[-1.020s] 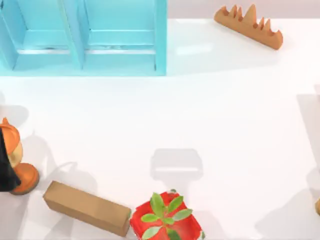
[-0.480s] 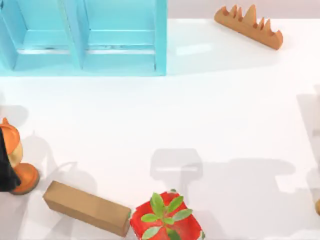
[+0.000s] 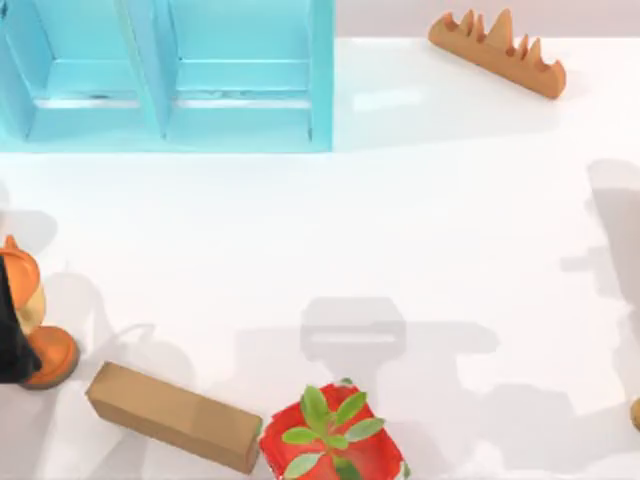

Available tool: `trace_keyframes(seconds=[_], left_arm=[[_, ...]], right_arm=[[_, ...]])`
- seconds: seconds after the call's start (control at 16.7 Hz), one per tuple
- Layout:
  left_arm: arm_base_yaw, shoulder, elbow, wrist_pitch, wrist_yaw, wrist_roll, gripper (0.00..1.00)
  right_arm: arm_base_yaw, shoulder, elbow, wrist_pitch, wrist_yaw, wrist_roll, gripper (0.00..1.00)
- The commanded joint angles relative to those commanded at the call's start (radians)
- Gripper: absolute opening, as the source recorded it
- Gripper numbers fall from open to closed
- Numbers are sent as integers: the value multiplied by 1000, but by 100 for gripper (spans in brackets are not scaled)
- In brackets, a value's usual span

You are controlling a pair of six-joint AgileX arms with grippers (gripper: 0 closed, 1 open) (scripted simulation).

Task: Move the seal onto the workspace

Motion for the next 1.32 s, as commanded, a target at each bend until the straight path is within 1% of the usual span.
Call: trace_keyframes(seconds=[0.36, 0.6, 0.78, 1.02, 1.2, 1.32], left_arm=[[0, 0, 0, 0, 0, 0, 100], [0, 0, 0, 0, 0, 0, 100], [0, 0, 0, 0, 0, 0, 100], [0, 0, 0, 0, 0, 0, 100], [0, 0, 0, 0, 0, 0, 100], [0, 0, 0, 0, 0, 0, 100]], right_arm=[[3, 4, 0, 5, -2, 8, 0], [56, 95, 74, 30, 6, 83, 0], [145, 204, 213, 98, -18, 184, 0], [309, 422, 403, 184, -30, 345, 0], [424, 608, 473, 200, -6, 447, 0], [474, 684, 503, 203, 4, 492, 0]])
